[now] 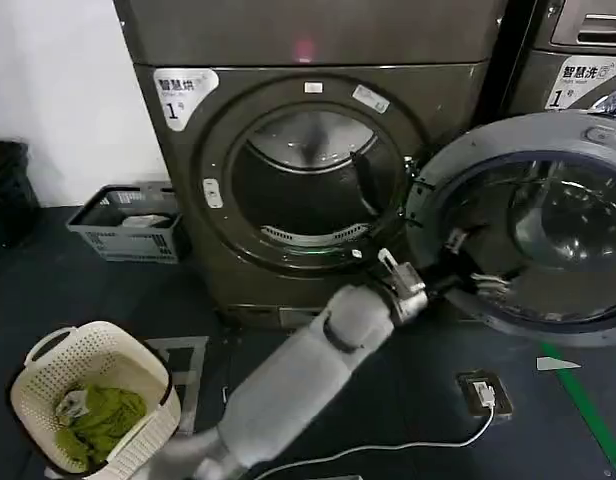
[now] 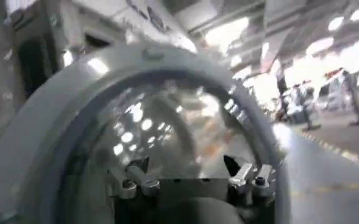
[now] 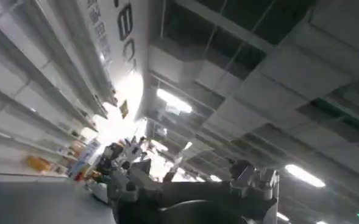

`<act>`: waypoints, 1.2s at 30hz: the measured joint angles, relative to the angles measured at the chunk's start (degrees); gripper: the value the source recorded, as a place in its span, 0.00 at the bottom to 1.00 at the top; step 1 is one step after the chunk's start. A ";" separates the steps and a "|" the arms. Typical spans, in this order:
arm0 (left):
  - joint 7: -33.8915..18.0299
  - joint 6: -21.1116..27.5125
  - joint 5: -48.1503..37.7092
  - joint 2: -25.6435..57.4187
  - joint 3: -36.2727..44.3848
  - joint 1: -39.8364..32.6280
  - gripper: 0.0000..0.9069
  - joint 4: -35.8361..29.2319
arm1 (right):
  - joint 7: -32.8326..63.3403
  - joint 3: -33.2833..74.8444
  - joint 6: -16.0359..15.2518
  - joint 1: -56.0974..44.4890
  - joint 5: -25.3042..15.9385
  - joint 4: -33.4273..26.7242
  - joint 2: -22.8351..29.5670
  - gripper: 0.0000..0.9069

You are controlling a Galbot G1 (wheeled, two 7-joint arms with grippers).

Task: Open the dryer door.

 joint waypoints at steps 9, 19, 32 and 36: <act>2.85 -2.94 1.01 22.99 -2.60 6.54 1.00 -13.22 | -0.84 -2.12 0.83 1.19 -0.25 -1.57 -1.34 1.00; 9.38 -13.01 11.71 45.53 -8.94 14.64 1.00 -21.26 | -1.83 -5.98 1.26 3.52 -0.73 -2.34 -3.06 1.00; 12.15 -30.30 39.05 66.37 -24.68 21.20 1.00 -18.13 | -2.96 -11.77 1.47 6.77 -0.56 -2.18 -4.02 1.00; 12.97 -36.84 49.10 69.63 -26.03 19.27 1.00 -15.86 | -3.06 -12.66 2.31 7.18 -0.56 -2.72 -4.14 1.00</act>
